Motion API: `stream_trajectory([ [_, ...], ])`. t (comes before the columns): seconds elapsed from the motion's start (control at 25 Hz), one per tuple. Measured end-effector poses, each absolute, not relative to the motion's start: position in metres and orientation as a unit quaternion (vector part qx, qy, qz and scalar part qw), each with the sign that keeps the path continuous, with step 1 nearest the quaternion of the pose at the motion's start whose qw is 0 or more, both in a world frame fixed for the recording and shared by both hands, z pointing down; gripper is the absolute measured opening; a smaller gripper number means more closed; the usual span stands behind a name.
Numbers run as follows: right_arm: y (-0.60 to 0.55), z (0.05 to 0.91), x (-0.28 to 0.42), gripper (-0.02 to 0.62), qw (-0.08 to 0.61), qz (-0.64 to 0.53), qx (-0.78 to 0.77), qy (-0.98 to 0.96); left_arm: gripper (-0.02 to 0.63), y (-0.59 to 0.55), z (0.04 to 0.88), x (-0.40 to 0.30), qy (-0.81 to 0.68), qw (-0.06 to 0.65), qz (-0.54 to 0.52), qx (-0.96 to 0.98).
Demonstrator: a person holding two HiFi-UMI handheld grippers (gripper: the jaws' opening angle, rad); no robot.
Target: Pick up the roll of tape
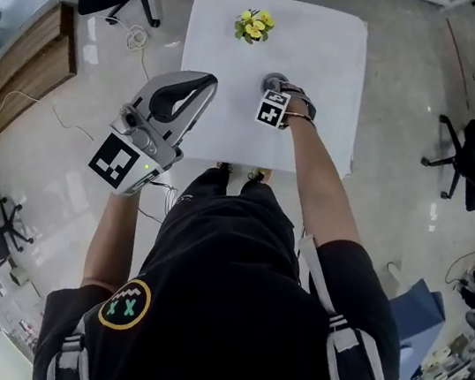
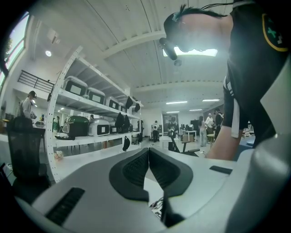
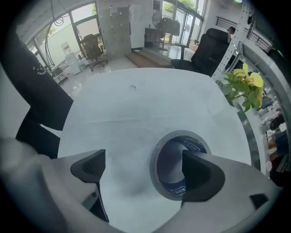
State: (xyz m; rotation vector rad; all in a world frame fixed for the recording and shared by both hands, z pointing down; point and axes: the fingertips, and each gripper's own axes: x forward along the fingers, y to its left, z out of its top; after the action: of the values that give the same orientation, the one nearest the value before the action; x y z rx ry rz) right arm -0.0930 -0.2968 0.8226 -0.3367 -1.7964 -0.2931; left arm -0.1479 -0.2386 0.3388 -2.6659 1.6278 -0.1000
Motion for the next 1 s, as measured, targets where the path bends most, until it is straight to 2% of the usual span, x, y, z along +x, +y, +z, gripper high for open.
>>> stream_trajectory([
  [0.16, -0.287, 0.836, -0.091, 0.546, 0.611, -0.132, -0.154, -0.765, 0.018, -0.235, 0.336, -0.145, 0.531, -0.015, -0.021, -0.847],
  [0.36, -0.293, 0.84, -0.097, 0.551, 0.617, -0.127, -0.164, -0.76, 0.02, -0.236, 0.346, -0.154, 0.529, 0.003, -0.029, -0.848],
  [0.64, -0.286, 0.834, -0.095, 0.531, 0.614, -0.134, -0.169, -0.759, 0.018, -0.233, 0.342, -0.145, 0.531, -0.013, -0.031, -0.847],
  [1.0, -0.284, 0.834, -0.094, 0.388, 0.609, -0.158, -0.202, -0.751, 0.018, -0.237, 0.345, -0.146, 0.522, -0.002, -0.023, -0.853],
])
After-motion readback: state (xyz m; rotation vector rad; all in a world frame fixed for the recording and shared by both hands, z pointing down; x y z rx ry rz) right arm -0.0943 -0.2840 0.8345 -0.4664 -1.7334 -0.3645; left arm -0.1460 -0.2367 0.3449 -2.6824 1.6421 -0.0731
